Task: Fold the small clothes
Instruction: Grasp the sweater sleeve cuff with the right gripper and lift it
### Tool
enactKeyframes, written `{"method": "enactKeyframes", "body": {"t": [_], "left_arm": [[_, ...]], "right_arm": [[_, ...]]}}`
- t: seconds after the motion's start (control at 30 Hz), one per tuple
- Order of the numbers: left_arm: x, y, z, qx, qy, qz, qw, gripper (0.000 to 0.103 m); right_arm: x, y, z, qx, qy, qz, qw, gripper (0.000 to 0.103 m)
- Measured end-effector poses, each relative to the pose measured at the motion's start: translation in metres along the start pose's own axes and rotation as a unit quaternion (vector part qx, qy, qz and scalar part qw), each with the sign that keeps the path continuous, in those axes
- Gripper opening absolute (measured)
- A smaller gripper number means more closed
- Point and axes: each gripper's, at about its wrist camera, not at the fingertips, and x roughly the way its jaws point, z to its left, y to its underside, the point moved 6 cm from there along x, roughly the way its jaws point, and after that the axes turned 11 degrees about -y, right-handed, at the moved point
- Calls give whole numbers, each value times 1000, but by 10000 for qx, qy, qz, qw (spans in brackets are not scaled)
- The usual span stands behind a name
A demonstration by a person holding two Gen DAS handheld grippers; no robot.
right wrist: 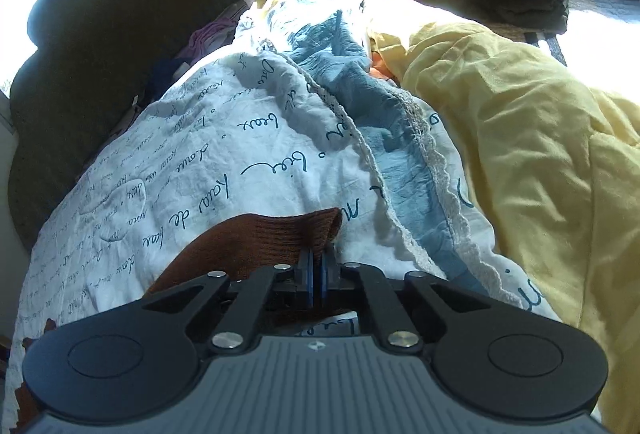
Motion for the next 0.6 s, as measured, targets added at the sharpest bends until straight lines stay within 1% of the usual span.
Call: {"method": "enactKeyframes", "body": {"t": [0.07,0.17,0.23,0.27,0.37,0.5,0.6], "left_arm": [[-5,2,5,-94,26,-60,9999,103],[-10,5,9,-52,-26,-81,9999,103],[-11,7,11,38,-46,-6,10000,103],[-10,8,12,95,-5,42,9999,103],[-11,10,11,274,284,156,9991,103],[-18,11,14,372,480,108,9981,103],[-22,12,18,376,626,130,9972,103]], "right_arm": [[-9,0,3,91,-48,-209,9997,3],[-29,-7,26,-159,-93,-508,9985,2],[-45,-15,41,-288,-89,-693,9971,2],[-56,-20,52,-379,-116,-775,9962,2],[-82,-37,79,-612,-71,-898,9940,2],[-114,-58,117,-998,198,-914,9906,2],[-140,-73,141,-1196,404,-1012,9868,2]]}}
